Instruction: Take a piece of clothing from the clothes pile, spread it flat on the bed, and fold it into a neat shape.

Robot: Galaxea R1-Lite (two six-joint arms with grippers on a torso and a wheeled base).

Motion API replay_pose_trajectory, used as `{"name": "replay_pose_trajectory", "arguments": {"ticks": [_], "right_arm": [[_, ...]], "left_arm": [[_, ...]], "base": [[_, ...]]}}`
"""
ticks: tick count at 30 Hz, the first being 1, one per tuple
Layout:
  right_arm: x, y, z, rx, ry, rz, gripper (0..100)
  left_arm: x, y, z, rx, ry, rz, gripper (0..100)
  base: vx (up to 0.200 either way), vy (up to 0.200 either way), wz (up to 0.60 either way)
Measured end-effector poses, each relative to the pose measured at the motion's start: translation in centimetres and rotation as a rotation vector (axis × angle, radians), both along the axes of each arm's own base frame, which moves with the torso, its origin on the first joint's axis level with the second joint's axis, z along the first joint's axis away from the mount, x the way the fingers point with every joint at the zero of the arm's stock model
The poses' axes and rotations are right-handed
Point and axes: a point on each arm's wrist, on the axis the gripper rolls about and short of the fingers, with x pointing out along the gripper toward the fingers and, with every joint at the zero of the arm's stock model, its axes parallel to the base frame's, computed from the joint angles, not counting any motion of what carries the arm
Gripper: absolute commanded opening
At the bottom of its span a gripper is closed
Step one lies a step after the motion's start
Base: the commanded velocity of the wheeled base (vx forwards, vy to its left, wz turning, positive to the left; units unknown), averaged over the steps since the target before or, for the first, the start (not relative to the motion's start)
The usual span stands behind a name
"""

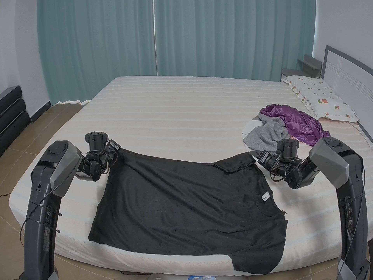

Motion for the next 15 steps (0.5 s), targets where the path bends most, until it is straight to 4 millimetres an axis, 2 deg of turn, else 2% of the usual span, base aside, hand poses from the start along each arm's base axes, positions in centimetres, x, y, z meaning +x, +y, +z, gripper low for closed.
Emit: {"name": "replay_pose_trajectory", "arguments": {"ticks": [8,9,15], "right_arm": [[-1.0,1.3,-0.5,-0.001,0.024,0.036,100],[-1.1,1.4,-0.6,0.0,0.029,0.043,0],[-1.7,2.0,-1.0,-0.005,0.058,0.07,0]], "left_arm": [[0.0,0.0,0.0,0.0,-0.001,0.0,0],[0.0,0.0,0.0,0.0,-0.001,0.0,0],[0.0,0.0,0.1,0.001,-0.003,0.0,0]], "base": [[0.0,0.0,0.0],[0.0,0.0,0.0],[0.0,0.0,0.0]]}}
